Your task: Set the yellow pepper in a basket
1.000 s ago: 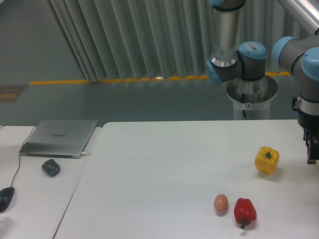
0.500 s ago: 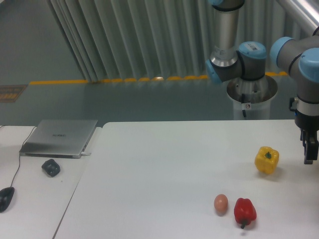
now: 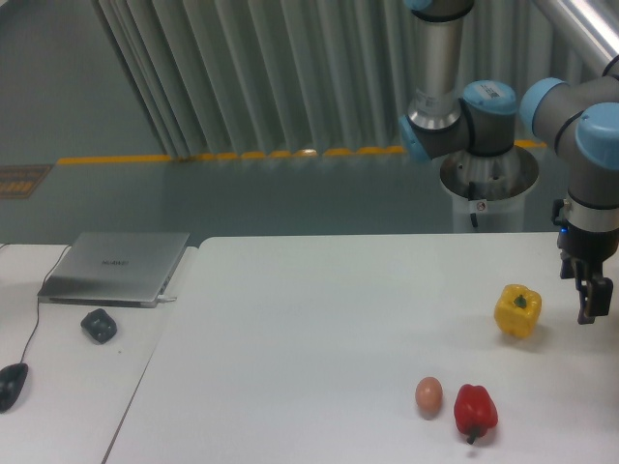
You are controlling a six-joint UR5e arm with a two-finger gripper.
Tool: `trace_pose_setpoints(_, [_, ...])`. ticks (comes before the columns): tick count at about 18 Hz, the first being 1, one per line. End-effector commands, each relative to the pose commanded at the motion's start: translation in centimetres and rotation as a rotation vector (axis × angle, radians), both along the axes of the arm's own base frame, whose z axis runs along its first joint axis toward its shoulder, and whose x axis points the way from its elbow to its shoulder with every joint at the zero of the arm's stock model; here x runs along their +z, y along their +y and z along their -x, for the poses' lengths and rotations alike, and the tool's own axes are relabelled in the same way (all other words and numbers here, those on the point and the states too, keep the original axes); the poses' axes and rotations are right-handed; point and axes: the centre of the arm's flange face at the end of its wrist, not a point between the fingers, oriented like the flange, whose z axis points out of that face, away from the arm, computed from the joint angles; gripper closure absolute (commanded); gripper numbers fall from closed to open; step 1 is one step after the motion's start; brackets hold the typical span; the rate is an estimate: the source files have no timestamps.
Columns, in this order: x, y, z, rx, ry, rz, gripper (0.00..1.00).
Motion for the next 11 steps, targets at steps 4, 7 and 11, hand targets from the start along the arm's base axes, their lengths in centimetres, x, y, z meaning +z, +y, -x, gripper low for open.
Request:
trace_pose_setpoints(4, [0.16,0.02,0.05,-0.001,0.010,0.006,0.00])
trace_pose_setpoints(7, [0.45,0.11,0.13,0.015,0.012,0.000,0.00])
trace_pose_setpoints(11, [0.57,0.00,0.24,0.081,0.001,0.002,0.00])
